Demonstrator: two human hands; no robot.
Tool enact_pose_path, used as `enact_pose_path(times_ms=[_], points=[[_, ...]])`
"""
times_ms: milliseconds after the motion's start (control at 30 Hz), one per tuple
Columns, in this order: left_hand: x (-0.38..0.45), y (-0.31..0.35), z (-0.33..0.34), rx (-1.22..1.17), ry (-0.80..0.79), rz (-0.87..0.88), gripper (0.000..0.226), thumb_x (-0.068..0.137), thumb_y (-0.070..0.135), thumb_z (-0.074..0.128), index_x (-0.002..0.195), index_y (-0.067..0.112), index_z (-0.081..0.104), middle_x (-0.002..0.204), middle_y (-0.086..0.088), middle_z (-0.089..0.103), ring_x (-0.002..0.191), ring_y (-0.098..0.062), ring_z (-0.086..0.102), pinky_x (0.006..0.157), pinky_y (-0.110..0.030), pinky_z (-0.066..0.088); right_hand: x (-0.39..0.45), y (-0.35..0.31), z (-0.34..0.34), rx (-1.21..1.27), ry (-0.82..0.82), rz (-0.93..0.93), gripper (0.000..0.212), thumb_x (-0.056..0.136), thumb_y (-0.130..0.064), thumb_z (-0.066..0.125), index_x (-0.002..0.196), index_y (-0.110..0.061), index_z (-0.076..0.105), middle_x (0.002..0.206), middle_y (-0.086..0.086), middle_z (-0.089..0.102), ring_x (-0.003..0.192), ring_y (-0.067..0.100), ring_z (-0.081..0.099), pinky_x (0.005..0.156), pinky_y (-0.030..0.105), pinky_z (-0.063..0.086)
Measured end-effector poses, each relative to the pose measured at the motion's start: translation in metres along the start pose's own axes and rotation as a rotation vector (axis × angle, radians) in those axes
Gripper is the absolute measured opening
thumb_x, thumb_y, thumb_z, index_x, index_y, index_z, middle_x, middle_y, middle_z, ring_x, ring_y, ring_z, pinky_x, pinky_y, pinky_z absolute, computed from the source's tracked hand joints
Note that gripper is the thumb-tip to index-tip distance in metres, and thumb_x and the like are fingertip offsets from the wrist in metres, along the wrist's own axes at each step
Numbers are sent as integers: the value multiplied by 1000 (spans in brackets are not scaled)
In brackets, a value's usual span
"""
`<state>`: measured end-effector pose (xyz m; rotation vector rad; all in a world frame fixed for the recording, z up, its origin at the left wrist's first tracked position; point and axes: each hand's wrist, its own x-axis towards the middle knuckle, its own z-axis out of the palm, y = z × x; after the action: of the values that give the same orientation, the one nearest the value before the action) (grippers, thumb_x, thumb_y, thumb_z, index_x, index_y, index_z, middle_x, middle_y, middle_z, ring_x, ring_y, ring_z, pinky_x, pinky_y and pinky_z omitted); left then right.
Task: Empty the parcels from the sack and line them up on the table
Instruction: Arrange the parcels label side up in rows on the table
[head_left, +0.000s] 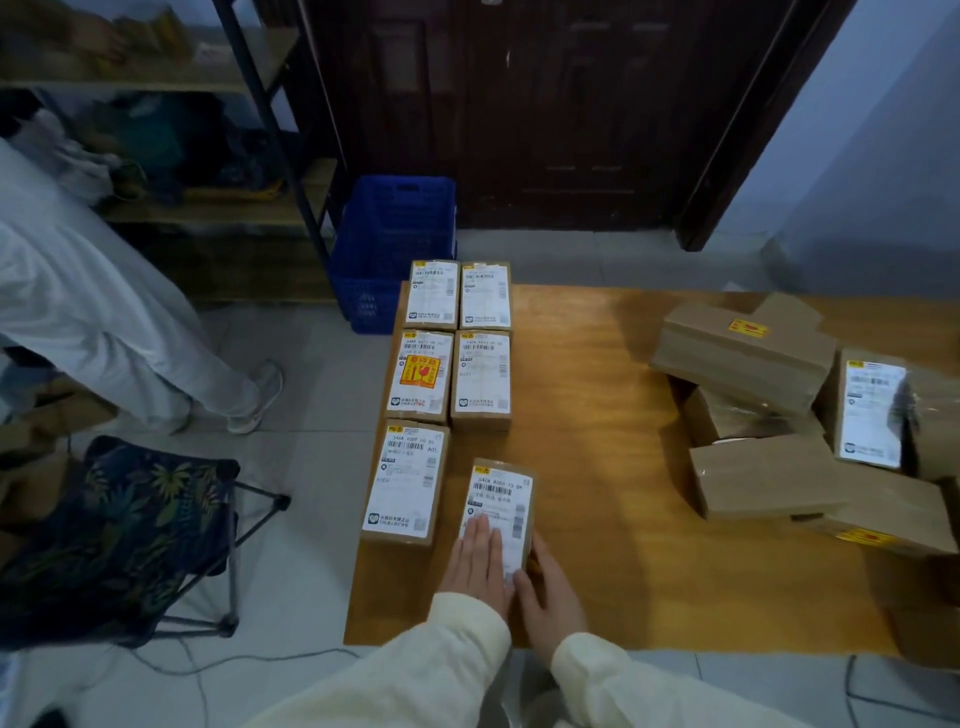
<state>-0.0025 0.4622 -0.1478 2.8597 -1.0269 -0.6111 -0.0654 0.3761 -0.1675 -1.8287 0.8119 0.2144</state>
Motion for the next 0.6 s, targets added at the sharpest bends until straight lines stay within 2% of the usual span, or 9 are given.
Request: enact_pose_path(times_ms=[100, 200, 300, 333, 400, 467, 500, 567, 600], points=[[14, -10, 17, -32, -125, -45, 71, 86, 43, 41, 136, -8, 32, 117, -26, 61, 106, -36, 61, 119, -37, 6, 13, -18, 1, 32, 8, -70, 52, 95, -13, 47, 143, -28, 32, 135, -11, 48, 120, 2, 43, 103, 19, 33], [30, -15, 19, -29, 21, -87, 65, 83, 38, 35, 127, -8, 46, 114, -23, 64, 102, -35, 65, 113, -38, 24, 26, -28, 2, 80, 3, -83, 50, 96, -10, 45, 141, -28, 34, 131, -14, 47, 120, 0, 42, 104, 19, 32], [39, -15, 9, -3, -80, -60, 61, 73, 37, 37, 115, -2, 58, 112, -18, 67, 102, -28, 67, 103, -36, 37, 37, -30, 3, 87, -4, -66, 50, 95, -13, 47, 142, -28, 34, 136, -10, 48, 126, 6, 43, 109, 27, 35], [38, -15, -2, 27, -88, -55, 61, 75, 39, 43, 119, 1, 59, 121, -15, 64, 110, -26, 63, 104, -35, 37, 40, -31, 3, 82, -5, -58, 51, 95, -13, 47, 142, -28, 34, 136, -10, 48, 127, 7, 43, 109, 28, 35], [42, -20, -6, 59, 44, -53, 63, 86, 43, 48, 136, 9, 32, 146, -12, 36, 134, -24, 38, 109, -35, 19, 44, -34, 2, 93, -3, -52, 51, 96, -13, 47, 142, -28, 33, 134, -11, 47, 126, 6, 43, 108, 26, 34], [44, -17, -17, 15, 50, -132, 76, 82, 49, 57, 134, 9, 20, 149, -12, 26, 138, -24, 31, 108, -36, 13, 44, -38, 1, 119, -5, -47, 51, 96, -13, 47, 142, -29, 34, 133, -14, 47, 124, 3, 42, 106, 23, 34], [48, -17, -12, 38, 70, -142, 78, 85, 48, 55, 137, 7, 15, 151, -12, 19, 140, -26, 28, 109, -36, 9, 44, -40, 0, 132, -7, -41, 51, 96, -13, 47, 142, -30, 34, 132, -15, 46, 124, 1, 41, 105, 22, 34], [49, -16, -6, 127, 6, -94, 68, 99, 37, 28, 142, 0, -10, 151, -11, -16, 145, -30, -2, 107, -37, -12, 43, -41, -3, 147, -20, -22, 51, 95, -15, 47, 141, -31, 34, 132, -15, 46, 124, 1, 41, 106, 22, 34], [48, -12, -10, 129, -67, -85, 64, 101, 33, 19, 143, -1, -16, 151, -14, -23, 144, -31, -12, 106, -37, -17, 43, -41, -4, 140, -24, -5, 49, 95, -17, 48, 141, -31, 35, 134, -14, 47, 125, 2, 42, 107, 24, 35]])
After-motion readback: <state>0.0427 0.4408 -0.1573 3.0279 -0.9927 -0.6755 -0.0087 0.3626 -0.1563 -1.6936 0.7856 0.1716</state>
